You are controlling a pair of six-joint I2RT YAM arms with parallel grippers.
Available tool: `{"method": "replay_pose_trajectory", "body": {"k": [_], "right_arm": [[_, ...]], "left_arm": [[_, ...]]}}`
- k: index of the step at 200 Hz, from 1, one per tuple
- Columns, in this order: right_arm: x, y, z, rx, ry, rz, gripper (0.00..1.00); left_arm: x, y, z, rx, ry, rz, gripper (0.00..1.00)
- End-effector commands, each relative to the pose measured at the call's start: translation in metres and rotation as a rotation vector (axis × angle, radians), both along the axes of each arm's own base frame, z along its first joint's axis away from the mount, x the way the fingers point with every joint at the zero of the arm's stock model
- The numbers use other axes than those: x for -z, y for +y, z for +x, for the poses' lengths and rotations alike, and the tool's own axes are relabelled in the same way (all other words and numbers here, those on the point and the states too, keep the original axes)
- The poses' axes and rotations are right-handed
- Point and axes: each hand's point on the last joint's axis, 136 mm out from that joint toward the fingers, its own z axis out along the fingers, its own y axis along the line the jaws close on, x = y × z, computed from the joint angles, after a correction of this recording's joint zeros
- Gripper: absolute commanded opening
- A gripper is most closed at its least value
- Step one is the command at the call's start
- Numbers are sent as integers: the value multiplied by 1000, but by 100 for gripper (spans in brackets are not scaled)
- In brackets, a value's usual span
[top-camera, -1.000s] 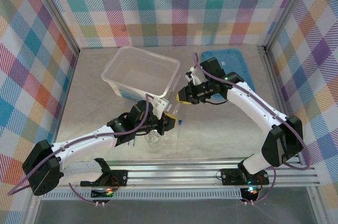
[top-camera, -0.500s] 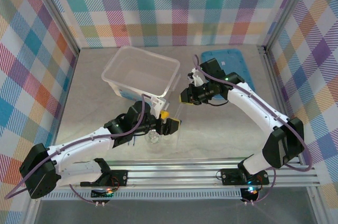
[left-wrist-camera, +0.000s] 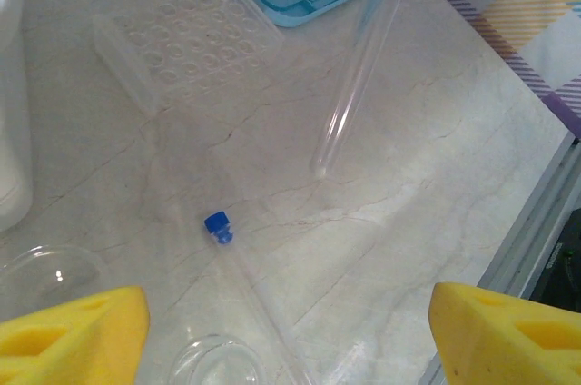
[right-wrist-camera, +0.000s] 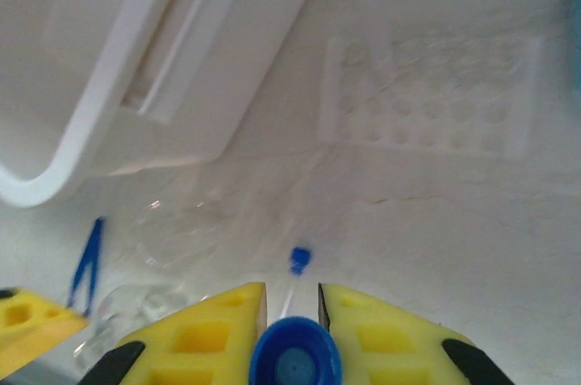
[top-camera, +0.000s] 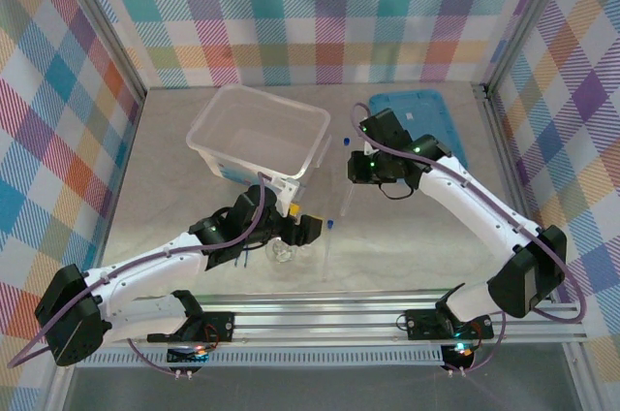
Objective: Organize the chemistry lab equipment
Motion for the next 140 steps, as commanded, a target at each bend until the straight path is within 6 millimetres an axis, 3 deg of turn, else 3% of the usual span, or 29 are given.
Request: {"method": "replay_pose_trajectory", "body": {"k": [1, 45, 69, 140], "right_arm": [[-10, -24, 19, 127, -131, -112, 16], [-18, -40, 39, 227, -282, -192, 17], [-16, -41, 50, 258, -332, -244, 17], [-15, -32, 67, 290, -444, -236, 17]], "left_arm": [[-16, 7, 7, -35, -35, 2, 80], [-11, 13, 8, -60, -30, 30, 80], [-6, 13, 6, -53, -18, 36, 70], [-5, 19, 6, -70, -5, 63, 76]]}}
